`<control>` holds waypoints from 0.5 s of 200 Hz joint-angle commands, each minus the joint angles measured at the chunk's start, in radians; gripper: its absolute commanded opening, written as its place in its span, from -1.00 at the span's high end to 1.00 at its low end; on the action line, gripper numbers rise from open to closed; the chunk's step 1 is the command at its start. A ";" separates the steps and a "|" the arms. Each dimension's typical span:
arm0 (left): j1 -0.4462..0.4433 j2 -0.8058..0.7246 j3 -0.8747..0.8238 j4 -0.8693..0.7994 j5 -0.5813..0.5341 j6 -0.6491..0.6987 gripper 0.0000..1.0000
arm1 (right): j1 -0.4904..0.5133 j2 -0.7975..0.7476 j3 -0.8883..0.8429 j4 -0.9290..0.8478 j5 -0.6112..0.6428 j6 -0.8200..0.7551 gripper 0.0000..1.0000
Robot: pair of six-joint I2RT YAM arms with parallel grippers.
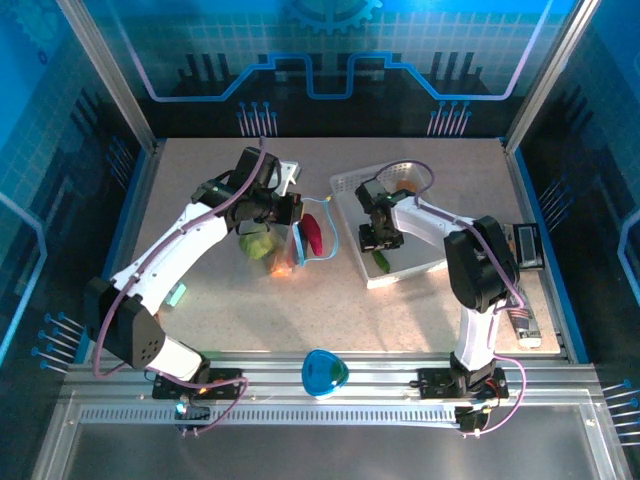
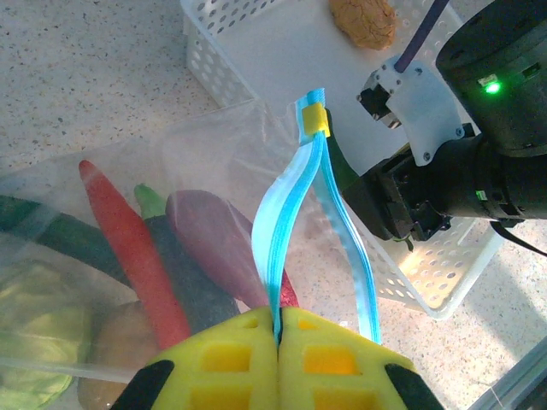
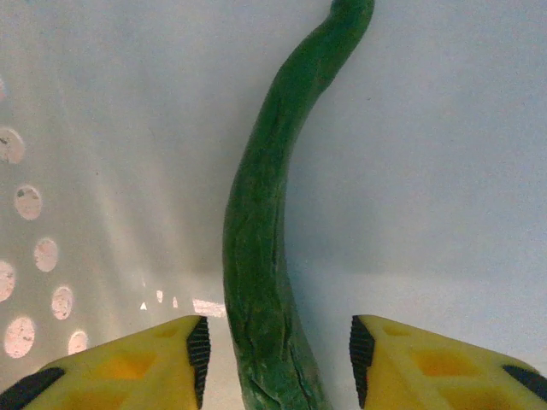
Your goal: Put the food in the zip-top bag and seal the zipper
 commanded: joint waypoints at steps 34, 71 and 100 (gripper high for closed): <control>0.004 -0.035 -0.003 -0.001 0.009 0.015 0.99 | 0.004 0.076 0.011 -0.015 -0.057 -0.012 0.26; 0.004 -0.036 -0.002 -0.004 0.007 0.020 0.99 | 0.000 0.046 0.020 -0.011 -0.042 -0.012 0.59; 0.005 -0.030 -0.006 0.004 0.009 0.018 0.99 | -0.009 -0.012 0.045 -0.011 -0.019 -0.031 0.71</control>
